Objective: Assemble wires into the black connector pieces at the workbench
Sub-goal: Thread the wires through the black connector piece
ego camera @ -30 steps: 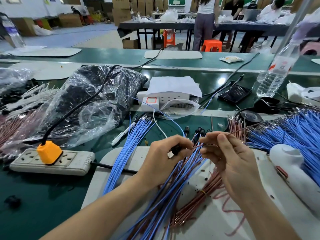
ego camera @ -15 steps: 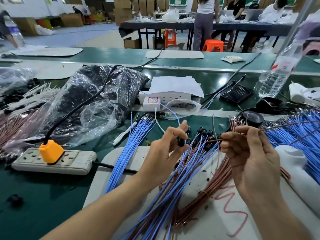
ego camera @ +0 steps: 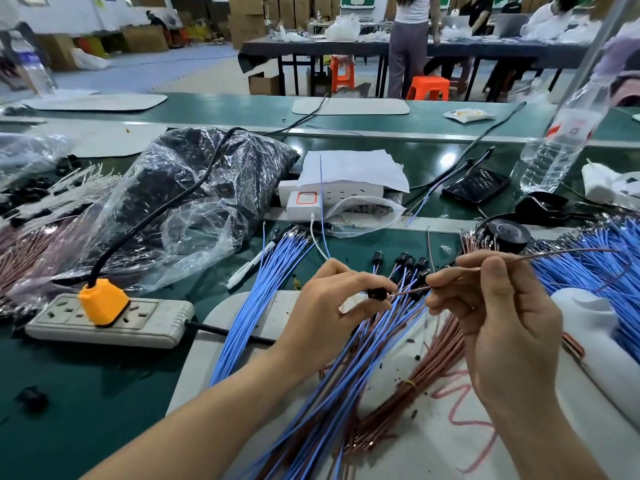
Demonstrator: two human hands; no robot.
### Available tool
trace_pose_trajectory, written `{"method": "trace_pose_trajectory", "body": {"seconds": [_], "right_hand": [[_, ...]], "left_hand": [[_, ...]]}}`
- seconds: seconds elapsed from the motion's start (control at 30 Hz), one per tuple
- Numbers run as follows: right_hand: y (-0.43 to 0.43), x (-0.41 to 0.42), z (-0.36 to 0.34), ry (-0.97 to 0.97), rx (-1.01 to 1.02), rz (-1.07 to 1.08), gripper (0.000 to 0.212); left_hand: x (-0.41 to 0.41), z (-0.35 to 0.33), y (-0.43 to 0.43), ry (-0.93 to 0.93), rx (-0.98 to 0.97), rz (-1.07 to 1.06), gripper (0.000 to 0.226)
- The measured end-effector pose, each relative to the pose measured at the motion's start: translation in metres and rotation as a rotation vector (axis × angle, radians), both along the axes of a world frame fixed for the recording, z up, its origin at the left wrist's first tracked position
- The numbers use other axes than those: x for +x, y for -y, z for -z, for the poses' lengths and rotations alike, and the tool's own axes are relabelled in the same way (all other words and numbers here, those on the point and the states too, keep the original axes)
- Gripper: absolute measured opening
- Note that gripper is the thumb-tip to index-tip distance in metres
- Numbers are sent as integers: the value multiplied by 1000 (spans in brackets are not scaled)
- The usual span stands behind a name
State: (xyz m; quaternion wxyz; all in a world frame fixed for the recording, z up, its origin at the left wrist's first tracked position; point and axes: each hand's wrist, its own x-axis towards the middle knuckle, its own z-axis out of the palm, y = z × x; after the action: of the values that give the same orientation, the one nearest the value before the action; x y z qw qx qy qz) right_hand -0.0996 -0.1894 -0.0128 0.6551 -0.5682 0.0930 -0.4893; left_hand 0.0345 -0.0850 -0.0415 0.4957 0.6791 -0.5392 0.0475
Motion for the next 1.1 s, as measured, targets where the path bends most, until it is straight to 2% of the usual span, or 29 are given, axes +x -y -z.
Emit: {"method": "trace_pose_trajectory", "body": {"seconds": [0.1, 0.27, 0.4, 0.57, 0.77, 0.87, 0.97, 1.1], "right_hand": [[-2, 0, 0, -11, -14, 4, 23], [-3, 0, 0, -63, -109, 48, 23], [-5, 0, 2, -110, -216, 76, 23], [-5, 3, 8, -182, -275, 54, 24], [-6, 7, 15, -328, -303, -80, 20], [-8, 9, 18, -389, -188, -197, 27], [-7, 8, 21, -450, -83, -272, 45], [-11, 11, 22, -454, -48, -250, 30]], "left_hand": [[-1, -2, 1, 36, 22, 26, 24], [-4, -4, 0, -26, 32, 90, 29], [-4, -3, 1, 41, 70, 61, 33], [-2, -3, 0, 53, 92, 17, 27], [-2, -2, 2, 29, 31, 28, 26], [1, -2, 2, -115, 26, 67, 18], [1, -5, 2, -404, -58, 172, 14], [-2, -8, 1, -654, -96, 259, 14]]}}
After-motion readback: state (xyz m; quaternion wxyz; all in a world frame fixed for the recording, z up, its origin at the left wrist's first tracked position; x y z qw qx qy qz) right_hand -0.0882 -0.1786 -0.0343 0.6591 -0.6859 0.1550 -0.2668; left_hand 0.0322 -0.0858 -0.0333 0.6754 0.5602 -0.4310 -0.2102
